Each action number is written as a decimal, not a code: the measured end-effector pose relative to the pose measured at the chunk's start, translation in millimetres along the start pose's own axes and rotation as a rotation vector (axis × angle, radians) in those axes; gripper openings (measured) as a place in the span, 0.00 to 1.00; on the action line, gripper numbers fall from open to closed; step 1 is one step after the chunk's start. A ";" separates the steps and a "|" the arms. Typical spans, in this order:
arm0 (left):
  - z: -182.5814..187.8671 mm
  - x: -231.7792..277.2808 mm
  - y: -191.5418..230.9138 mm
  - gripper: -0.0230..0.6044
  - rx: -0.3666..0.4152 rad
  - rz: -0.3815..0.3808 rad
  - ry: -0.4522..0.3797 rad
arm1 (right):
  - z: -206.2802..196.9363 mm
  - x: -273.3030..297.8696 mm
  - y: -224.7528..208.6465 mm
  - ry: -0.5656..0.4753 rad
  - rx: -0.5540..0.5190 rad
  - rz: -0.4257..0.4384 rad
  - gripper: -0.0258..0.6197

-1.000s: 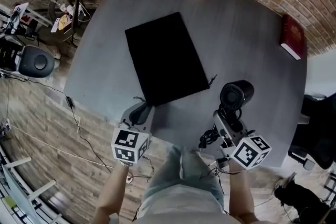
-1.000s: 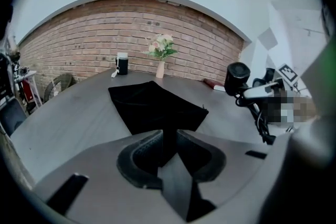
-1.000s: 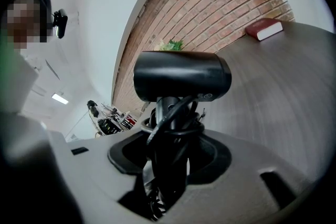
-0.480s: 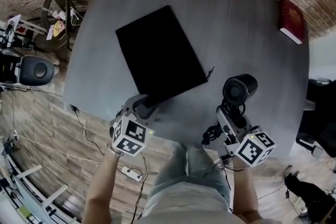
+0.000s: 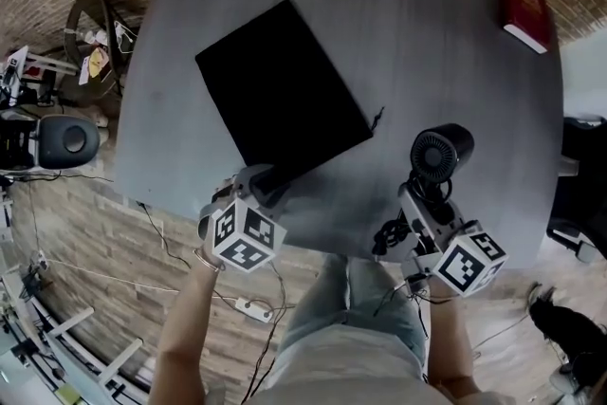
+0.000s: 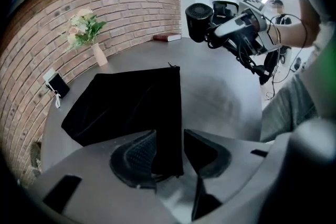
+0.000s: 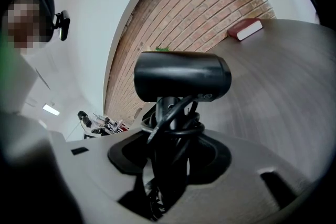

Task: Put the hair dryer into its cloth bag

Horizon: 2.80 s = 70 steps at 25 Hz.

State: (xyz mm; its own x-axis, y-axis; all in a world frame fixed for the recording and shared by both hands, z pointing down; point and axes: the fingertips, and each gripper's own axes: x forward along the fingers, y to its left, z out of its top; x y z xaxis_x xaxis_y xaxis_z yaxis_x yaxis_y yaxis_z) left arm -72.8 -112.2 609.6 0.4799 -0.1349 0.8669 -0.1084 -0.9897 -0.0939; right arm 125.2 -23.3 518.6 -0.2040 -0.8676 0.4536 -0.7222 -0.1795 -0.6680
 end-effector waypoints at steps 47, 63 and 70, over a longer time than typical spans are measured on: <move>50.4 -54.5 43.0 0.06 -0.402 0.261 -0.382 | -32.8 8.4 61.7 0.422 -0.495 0.289 0.32; 55.1 -71.2 43.6 0.06 -0.434 0.296 -0.467 | -106.5 13.9 67.9 0.781 -0.736 0.438 0.32; 61.8 -75.0 38.8 0.06 -0.400 0.311 -0.518 | -124.4 23.0 58.4 0.899 -0.771 0.446 0.32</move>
State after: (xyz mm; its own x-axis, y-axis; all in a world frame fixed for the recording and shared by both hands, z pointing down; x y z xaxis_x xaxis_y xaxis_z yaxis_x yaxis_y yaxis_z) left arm -59.1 -143.6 510.7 0.7151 -0.5112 0.4768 -0.5698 -0.8213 -0.0260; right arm -3.9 4.0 563.4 -0.6855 -0.1083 0.7199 -0.6101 0.6250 -0.4869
